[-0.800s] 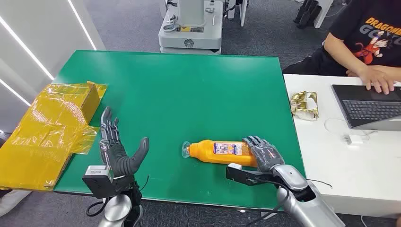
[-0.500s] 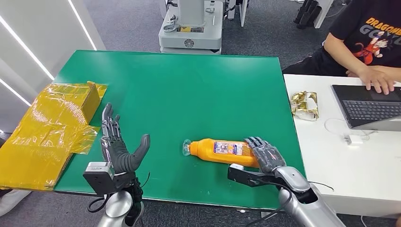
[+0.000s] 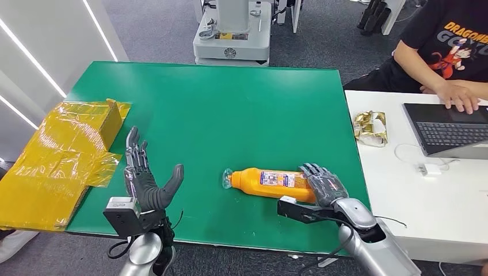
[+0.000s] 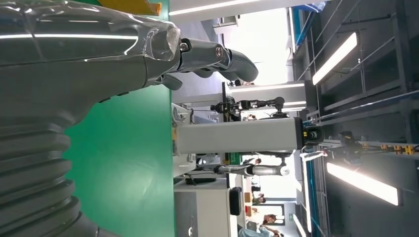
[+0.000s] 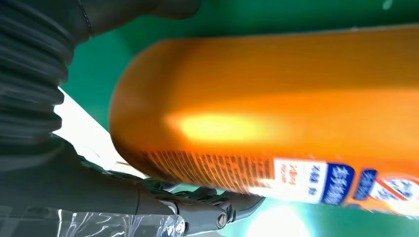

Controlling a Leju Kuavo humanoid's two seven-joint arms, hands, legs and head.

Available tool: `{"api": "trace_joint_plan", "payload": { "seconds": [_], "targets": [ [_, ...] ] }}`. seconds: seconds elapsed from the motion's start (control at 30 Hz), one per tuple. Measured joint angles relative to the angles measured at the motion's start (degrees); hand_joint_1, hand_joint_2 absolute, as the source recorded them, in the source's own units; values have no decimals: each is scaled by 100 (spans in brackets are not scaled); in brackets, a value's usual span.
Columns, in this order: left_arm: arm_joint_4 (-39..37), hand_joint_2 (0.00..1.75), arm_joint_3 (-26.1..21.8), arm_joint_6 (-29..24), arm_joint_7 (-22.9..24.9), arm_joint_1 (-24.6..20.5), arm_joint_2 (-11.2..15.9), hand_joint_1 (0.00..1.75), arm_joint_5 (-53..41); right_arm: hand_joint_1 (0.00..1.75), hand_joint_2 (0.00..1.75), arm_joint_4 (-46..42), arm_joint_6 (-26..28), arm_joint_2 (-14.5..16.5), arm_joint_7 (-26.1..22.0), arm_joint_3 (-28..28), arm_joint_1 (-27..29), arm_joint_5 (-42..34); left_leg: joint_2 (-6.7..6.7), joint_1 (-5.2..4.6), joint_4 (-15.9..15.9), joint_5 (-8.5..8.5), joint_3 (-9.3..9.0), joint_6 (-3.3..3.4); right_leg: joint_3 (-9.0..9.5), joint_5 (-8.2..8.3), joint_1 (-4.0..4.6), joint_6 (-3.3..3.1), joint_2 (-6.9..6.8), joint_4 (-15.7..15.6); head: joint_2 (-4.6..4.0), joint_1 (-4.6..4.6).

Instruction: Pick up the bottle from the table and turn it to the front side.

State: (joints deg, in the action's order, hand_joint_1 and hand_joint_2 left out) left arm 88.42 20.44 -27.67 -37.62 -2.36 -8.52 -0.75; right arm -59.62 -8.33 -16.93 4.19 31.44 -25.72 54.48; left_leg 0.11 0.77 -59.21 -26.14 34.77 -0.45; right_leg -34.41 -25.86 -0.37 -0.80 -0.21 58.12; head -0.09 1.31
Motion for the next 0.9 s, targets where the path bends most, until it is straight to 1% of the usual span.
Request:
{"api": "trace_joint_plan", "payload": {
  "seconds": [0.17,0.27,0.4,0.5,0.7,0.9],
  "targets": [
    [-3,175,0,14,4,-3,-39,0,-14,0,175,202,-128,127,-158,59,-360,-55,0,0,-2,1,0,1,-1,1,0,0,0,0,0,-1],
    [-4,175,-1,1,14,-6,-43,0,-56,0,175,377,-147,229,-332,143,-589,-151,1,0,-1,1,4,1,-5,0,0,0,2,1,0,1],
    [-19,175,0,-20,46,-52,-78,0,-89,0,175,782,-235,463,-488,340,-1038,-345,5,1,-1,1,4,1,-9,0,1,-1,7,1,0,0],
    [-34,175,0,-46,52,-95,-100,0,-96,0,175,1078,-296,645,-563,473,-1251,-471,2,1,-1,1,4,1,-8,0,1,-1,2,1,0,1],
    [-88,175,-1,-96,55,-143,-139,0,-96,0,175,1654,-302,846,-671,715,-1325,-668,-1,0,-1,0,6,1,-8,-1,0,1,2,-1,0,-1],
    [-130,175,-1,-122,59,-207,-145,0,-88,0,175,1970,-185,908,-676,824,-1345,-733,0,0,-2,-2,1,0,-4,-2,0,2,2,-3,0,1]
  ]
}}
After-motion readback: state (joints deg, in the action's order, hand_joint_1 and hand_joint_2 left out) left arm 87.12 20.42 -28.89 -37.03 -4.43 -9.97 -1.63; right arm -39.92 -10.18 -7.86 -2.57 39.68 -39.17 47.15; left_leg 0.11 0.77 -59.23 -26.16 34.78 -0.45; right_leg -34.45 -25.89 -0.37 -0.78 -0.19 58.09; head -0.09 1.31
